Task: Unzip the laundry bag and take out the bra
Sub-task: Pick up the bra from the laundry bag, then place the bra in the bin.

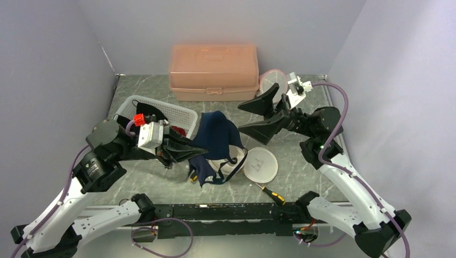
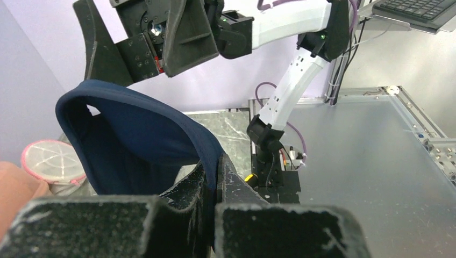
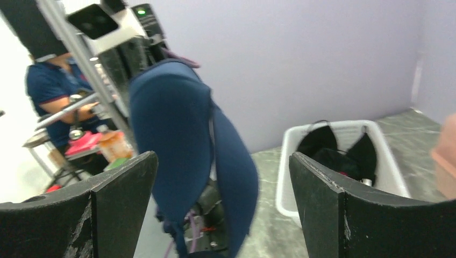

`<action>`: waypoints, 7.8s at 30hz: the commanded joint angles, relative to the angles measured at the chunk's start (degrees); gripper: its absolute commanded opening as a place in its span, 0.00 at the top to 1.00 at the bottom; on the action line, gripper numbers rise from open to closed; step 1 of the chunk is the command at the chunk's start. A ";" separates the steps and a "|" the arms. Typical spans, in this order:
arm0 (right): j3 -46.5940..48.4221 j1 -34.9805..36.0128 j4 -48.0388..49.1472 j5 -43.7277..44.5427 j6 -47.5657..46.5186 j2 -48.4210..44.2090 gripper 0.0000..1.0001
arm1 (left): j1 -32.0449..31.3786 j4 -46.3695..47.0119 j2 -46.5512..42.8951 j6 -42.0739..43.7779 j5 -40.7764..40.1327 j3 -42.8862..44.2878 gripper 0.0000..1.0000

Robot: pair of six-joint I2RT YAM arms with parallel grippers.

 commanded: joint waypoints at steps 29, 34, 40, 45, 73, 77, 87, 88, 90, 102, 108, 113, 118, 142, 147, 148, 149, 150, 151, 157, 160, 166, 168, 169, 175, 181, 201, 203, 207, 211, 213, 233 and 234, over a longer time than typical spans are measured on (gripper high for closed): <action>2.89 3.35 -0.72 -0.11 2.83 8.54 0.16 | 0.32 6.20 4.26 3.84 4.12 0.38 0.97; 1.04 3.29 1.00 -0.19 3.52 9.19 0.19 | 0.30 5.71 3.93 3.67 4.33 0.39 0.97; 0.67 3.36 6.74 -4.23 7.77 10.32 0.49 | 0.30 5.40 3.53 4.14 2.79 -0.43 0.97; 0.79 3.33 7.76 -5.49 8.37 9.61 0.86 | 0.27 4.91 3.27 4.48 -0.16 -1.58 0.97; 9.69 12.63 -30.50 16.77 -37.97 -0.17 1.00 | 0.27 1.87 11.46 -5.85 -2.44 6.63 0.07; 8.62 12.66 -29.31 14.90 -37.30 -1.34 1.00 | 0.33 1.08 14.57 -6.08 -0.31 5.01 0.07; 7.17 12.68 -23.70 6.94 -33.40 -3.62 1.00 | 0.63 2.62 15.43 -6.46 4.57 -0.25 0.12; 7.17 12.69 -23.27 6.45 -33.15 -3.77 1.00 | 0.72 3.35 15.43 -6.83 5.38 -0.97 0.17; 6.96 12.62 -22.03 5.45 -32.23 -3.84 1.00 | 0.89 5.01 15.64 -7.73 7.35 -2.00 0.30; 6.79 12.62 -22.37 10.20 -28.46 -4.17 0.40 | 1.08 5.74 13.40 -7.63 -1.57 -3.60 0.97; 6.08 12.63 -26.49 24.82 -27.46 -6.49 0.00 | 1.38 -1.15 8.67 -5.11 -24.42 -2.92 0.97; 0.69 12.62 -23.29 41.25 -25.04 -13.11 0.00 | 1.39 -7.46 7.69 -2.05 -49.96 1.22 0.97; -4.39 12.63 -21.13 46.50 -23.79 -16.81 0.00 | 1.47 -9.37 9.81 3.45 -73.65 8.67 0.97; -21.45 12.66 -15.59 41.08 -9.79 -15.52 0.05 | 35.66 -11.34 22.66 -19.07 -69.51 9.48 0.97; -23.03 12.63 -15.61 41.61 -9.13 -17.32 0.05 | 35.83 -1.79 18.89 -24.39 -70.13 -0.91 0.97; -23.32 12.62 -15.53 41.61 -9.03 -17.51 0.05 | 35.84 -0.85 18.60 -25.65 -70.64 -2.09 0.97; -23.46 12.68 -15.50 41.54 -8.99 -17.69 0.05 | 35.84 -0.39 18.36 -26.97 -71.28 -3.17 0.97; -23.56 12.62 -15.58 41.53 -8.91 -17.87 0.05 | 35.84 -0.29 18.20 -28.32 -72.06 -4.02 0.97; -23.66 12.68 -15.71 41.60 -8.88 -17.95 0.05 | 35.83 -0.89 17.83 -30.59 -73.34 -4.83 0.97; -23.92 12.67 -15.98 41.62 -8.90 -18.30 0.05 | 36.77 -7.05 15.23 -44.77 -79.39 -11.20 0.97; -23.70 12.62 -16.18 41.21 -8.92 -18.18 0.05 | 39.99 -11.57 14.91 -52.61 -76.05 -13.86 0.97; -23.90 12.64 -16.50 40.73 -8.90 -18.34 0.05 | 43.50 -10.50 14.14 -60.55 -66.53 -19.83 0.97; -24.01 12.66 -16.51 40.65 -8.87 -18.43 0.05 | 43.57 -8.72 14.31 -62.52 -64.15 -22.22 0.97; -24.03 12.62 -16.55 40.64 -8.80 -18.52 0.05 | 43.57 -7.71 14.82 -63.45 -63.00 -23.10 0.97; -23.73 12.63 -17.79 40.59 -9.01 -18.94 0.05 | 43.71 0.08 18.57 -61.68 -59.61 -25.44 0.97; -23.56 12.67 -18.76 41.78 -9.77 -19.54 0.05 | 43.83 13.68 15.16 -56.26 -56.39 -26.89 0.97; -22.98 12.63 -18.44 40.64 -10.06 -18.16 0.05 | 47.53 5.56 13.41 -60.54 -58.89 -35.87 0.85; -23.02 12.62 -18.52 40.96 -10.27 -18.25 0.05 | 47.53 2.18 13.21 -59.54 -60.29 -34.27 0.63; -22.76 12.64 -18.75 42.65 -11.38 -18.84 0.06 | 47.53 -6.54 14.28 -57.30 -61.66 -27.80 0.28; -21.20 12.62 -19.83 43.79 -13.19 -18.89 0.06 | 47.53 -15.14 14.73 -54.97 -63.83 -21.17 0.16; -20.62 12.62 -20.30 43.96 -13.69 -18.82 0.06 | 47.53 -18.58 13.95 -53.31 -65.14 -18.38 0.15; -20.65 12.64 -19.79 41.88 -11.60 -15.00 0.06 | 47.53 -14.01 15.48 -49.07 -45.30 -24.38 0.78; -20.75 12.66 -20.15 42.33 -11.57 -15.05 0.06 | 47.53 -13.74 15.03 -49.12 -45.04 -24.61 0.78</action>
